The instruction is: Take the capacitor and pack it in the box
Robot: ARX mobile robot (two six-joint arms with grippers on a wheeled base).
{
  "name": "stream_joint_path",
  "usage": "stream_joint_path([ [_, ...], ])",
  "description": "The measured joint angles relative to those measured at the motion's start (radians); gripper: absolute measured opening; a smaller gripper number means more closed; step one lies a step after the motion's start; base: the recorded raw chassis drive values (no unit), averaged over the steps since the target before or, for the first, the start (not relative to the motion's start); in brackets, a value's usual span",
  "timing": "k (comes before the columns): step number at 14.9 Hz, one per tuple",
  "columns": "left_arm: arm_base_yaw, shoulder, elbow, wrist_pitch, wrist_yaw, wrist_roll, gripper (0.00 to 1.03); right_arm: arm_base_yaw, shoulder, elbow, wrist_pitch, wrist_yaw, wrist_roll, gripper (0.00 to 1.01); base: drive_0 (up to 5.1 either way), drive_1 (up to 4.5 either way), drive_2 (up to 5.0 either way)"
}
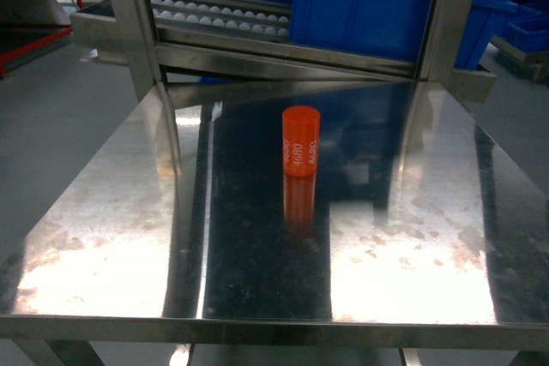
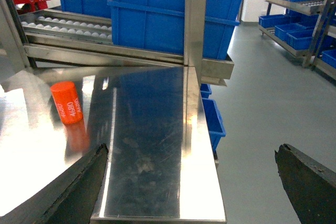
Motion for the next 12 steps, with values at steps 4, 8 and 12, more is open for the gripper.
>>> stream_joint_path([
  [4,-0.133,0.512,0.003,0.564,-0.164,-0.046,0.98,0.000,0.000,0.000,0.000,0.000,0.000,0.98,0.0,0.00,0.0],
  [8,-0.241,1.367,0.279,1.174,-0.013,-0.029,0.98,0.000,0.000,0.000,0.000,0.000,0.000,0.98,0.0,0.00,0.0],
  [12,-0.352,1.844,0.599,1.152,0.049,-0.029,0.98,0.000,0.000,0.000,0.000,0.000,0.000,0.98,0.0,0.00,0.0],
])
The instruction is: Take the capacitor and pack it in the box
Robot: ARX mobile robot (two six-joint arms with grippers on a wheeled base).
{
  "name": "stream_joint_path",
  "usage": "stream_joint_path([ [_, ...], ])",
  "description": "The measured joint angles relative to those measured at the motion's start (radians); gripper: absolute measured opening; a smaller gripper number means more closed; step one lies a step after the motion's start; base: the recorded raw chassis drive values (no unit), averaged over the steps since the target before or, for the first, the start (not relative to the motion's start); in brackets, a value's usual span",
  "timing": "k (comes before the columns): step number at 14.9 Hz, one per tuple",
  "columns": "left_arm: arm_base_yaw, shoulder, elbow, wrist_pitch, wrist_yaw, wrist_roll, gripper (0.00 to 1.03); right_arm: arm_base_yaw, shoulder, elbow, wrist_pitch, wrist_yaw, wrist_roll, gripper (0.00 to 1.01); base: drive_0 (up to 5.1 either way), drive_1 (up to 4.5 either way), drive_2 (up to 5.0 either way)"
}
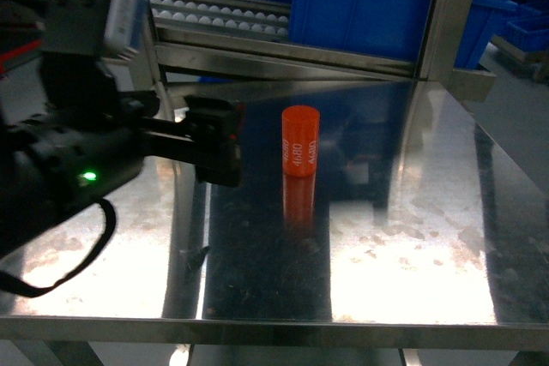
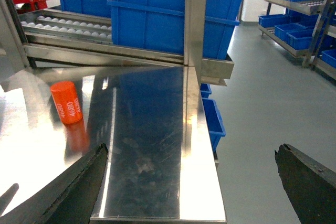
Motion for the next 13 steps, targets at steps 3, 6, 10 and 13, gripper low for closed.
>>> stream_joint_path([
  [3,-0.060,0.151,0.153,-0.047,0.036,-0.016,0.98,0.000,0.000,0.000,0.000,0.000,0.000,0.98,0.0,0.00,0.0],
  [6,-0.074,0.240,0.246,-0.064,0.039,-0.016,0.98,0.000,0.000,0.000,0.000,0.000,0.000,0.98,0.0,0.00,0.0],
  [10,-0.071,0.381,0.404,-0.114,0.033,-0.014,0.98,0.000,0.000,0.000,0.000,0.000,0.000,0.98,0.0,0.00,0.0],
  [13,-0.058,0.556,0.688,-0.235,0.017,-0.013,0.98,0.000,0.000,0.000,0.000,0.000,0.000,0.98,0.0,0.00,0.0],
])
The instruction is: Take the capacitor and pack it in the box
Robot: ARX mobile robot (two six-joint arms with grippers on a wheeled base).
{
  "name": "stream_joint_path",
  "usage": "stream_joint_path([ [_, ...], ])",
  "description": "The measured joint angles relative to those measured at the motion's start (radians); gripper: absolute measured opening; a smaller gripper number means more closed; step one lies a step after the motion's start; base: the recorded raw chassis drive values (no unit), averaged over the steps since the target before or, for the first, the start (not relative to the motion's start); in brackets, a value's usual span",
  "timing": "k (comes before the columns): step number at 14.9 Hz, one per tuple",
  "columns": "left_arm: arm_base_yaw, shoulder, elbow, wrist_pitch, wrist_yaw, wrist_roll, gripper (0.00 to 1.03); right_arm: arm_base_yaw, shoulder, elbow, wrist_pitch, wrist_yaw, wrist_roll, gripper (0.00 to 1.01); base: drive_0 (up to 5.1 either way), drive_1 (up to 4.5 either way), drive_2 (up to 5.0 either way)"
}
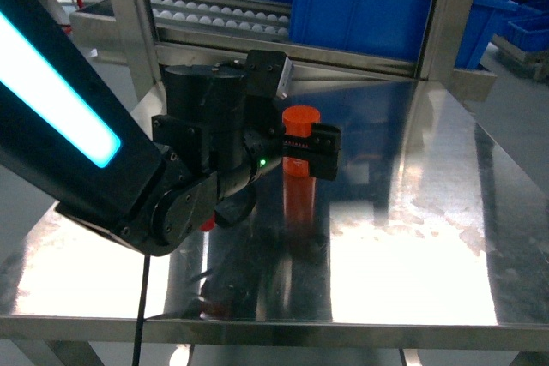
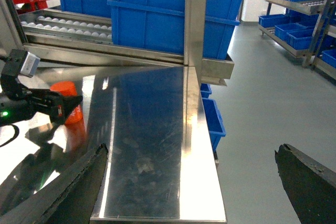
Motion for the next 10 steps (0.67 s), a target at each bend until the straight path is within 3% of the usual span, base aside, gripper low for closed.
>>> stream_joint_path([
  [1,0.005,0.066,0.115,-0.058,0.010,0.002,0.98,0.000,0.000,0.000,0.000,0.000,0.000,0.98,0.0,0.00,0.0],
  [3,0.010,0.088,0.169,-0.118,0.004,0.002,0.93,0.000,0.000,0.000,0.000,0.000,0.000,0.98,0.0,0.00,0.0],
  [7,0.004,0.078,0.134,-0.157,0.020,-0.002,0.49,0.000,0.000,0.000,0.000,0.000,0.000,0.98,0.0,0.00,0.0],
  [10,0.012,0.008,0.059,-0.106,-0.005,-0.003,0.44,0.000,0.000,0.000,0.000,0.000,0.000,0.98,0.0,0.00,0.0],
])
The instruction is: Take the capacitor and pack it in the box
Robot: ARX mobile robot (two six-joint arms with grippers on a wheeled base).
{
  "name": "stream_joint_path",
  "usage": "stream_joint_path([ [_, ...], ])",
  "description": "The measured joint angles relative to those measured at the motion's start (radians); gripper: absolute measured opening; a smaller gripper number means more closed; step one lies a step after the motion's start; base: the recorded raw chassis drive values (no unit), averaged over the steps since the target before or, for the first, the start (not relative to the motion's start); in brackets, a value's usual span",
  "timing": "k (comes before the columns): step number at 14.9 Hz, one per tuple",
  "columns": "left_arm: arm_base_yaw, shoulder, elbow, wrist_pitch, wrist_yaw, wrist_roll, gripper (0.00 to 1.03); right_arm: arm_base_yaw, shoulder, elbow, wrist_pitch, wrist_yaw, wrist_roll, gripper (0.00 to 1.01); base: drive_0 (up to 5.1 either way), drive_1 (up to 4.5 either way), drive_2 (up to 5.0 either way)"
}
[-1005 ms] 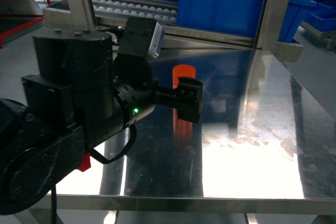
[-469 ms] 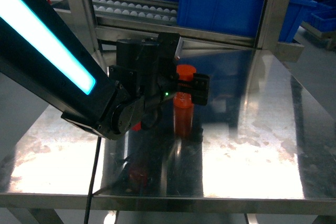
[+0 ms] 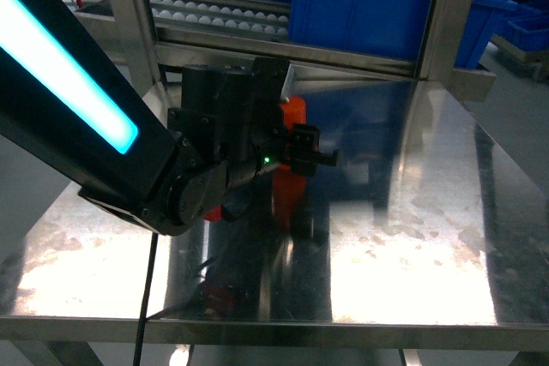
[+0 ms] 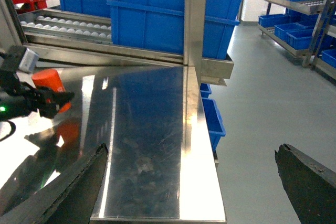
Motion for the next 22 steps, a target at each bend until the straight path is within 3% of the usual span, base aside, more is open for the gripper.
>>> stream_joint_path([
  [3,0.034,-0.247,-0.204,0.151,-0.030,0.002,0.44,0.000,0.000,0.000,0.000,0.000,0.000,0.98,0.0,0.00,0.0],
  [5,0.064,-0.473,-0.414,0.212,-0.103,0.043,0.44,0.000,0.000,0.000,0.000,0.000,0.000,0.98,0.0,0.00,0.0],
  [8,0.082,-0.769,-0.736,0.221,-0.205,0.064,0.44,0.000,0.000,0.000,0.000,0.000,0.000,0.98,0.0,0.00,0.0],
  [11,0.009,-1.137,-0.995,0.113,-0.391,0.079,0.44,0.000,0.000,0.000,0.000,0.000,0.000,0.98,0.0,0.00,0.0],
  [13,-0.095,-1.354,-1.091,-0.030,-0.534,0.079,0.44,0.000,0.000,0.000,0.000,0.000,0.000,0.98,0.0,0.00,0.0],
  [14,-0.122,-1.428,-1.098,-0.059,-0.556,0.079,0.44,0.000,0.000,0.000,0.000,0.000,0.000,0.98,0.0,0.00,0.0],
  [17,-0.117,-1.431,-1.092,-0.072,-0.566,0.077,0.44,0.000,0.000,0.000,0.000,0.000,0.000,0.98,0.0,0.00,0.0],
  [18,-0.087,-1.473,-1.107,-0.139,-0.521,0.068,0.44,0.000,0.000,0.000,0.000,0.000,0.000,0.98,0.0,0.00,0.0],
  [22,0.091,-1.690,-1.229,-0.225,-0.369,0.051,0.44,0.000,0.000,0.000,0.000,0.000,0.000,0.98,0.0,0.00,0.0],
])
